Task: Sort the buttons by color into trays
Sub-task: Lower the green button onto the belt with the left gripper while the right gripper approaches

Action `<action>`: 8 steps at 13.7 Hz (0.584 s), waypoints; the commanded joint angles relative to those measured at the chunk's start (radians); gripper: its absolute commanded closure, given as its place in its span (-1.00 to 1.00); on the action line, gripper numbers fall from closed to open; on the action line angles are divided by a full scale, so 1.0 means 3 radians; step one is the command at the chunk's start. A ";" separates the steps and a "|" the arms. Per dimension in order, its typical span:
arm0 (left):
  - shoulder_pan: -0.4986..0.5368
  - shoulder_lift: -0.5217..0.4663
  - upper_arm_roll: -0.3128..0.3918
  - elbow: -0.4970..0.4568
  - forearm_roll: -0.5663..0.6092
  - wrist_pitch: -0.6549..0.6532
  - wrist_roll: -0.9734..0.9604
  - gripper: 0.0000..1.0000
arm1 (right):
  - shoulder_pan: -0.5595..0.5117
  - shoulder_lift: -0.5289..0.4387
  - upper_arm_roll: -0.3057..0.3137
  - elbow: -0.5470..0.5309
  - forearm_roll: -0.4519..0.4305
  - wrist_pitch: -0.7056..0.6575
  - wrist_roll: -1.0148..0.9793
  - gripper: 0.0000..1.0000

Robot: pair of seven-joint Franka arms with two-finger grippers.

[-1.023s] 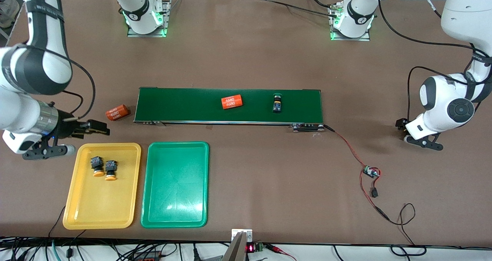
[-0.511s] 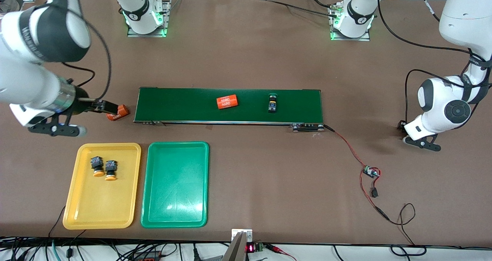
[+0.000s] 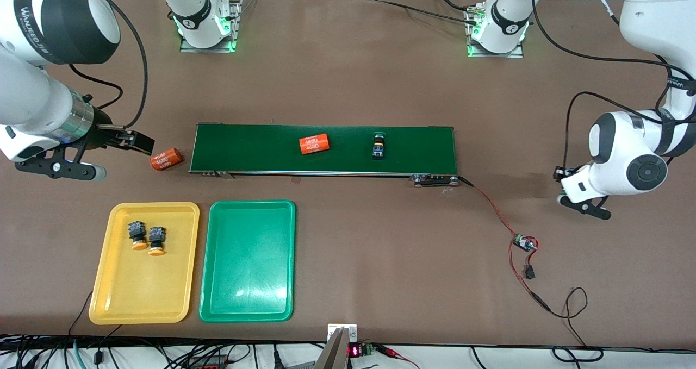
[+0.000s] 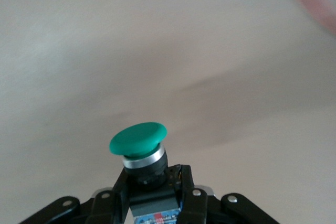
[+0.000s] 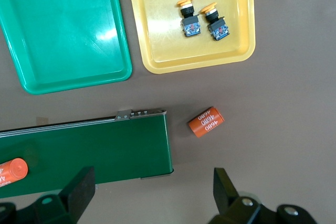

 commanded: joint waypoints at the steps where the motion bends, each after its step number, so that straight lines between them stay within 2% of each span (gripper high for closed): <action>1: -0.0028 -0.0038 -0.0302 0.0302 -0.0342 -0.0438 -0.0139 0.71 | -0.0063 -0.0049 0.0090 -0.0109 0.0010 -0.0013 -0.0043 -1.00; 5: -0.0038 -0.0039 -0.0941 0.0257 -0.0456 -0.0444 -0.1191 0.69 | -0.0032 0.0059 0.0100 -0.0104 0.0072 0.0073 -0.0069 -1.00; 7: -0.0099 -0.0003 -0.1237 0.0231 -0.0461 -0.0429 -0.1565 0.69 | -0.0053 0.0069 0.0090 -0.0104 0.0275 0.0155 -0.0069 -1.00; 8: -0.0110 -0.0008 -0.1386 0.0201 -0.0461 -0.0414 -0.1805 0.69 | -0.0048 0.0069 0.0090 -0.0093 0.0276 0.0155 -0.0044 -1.00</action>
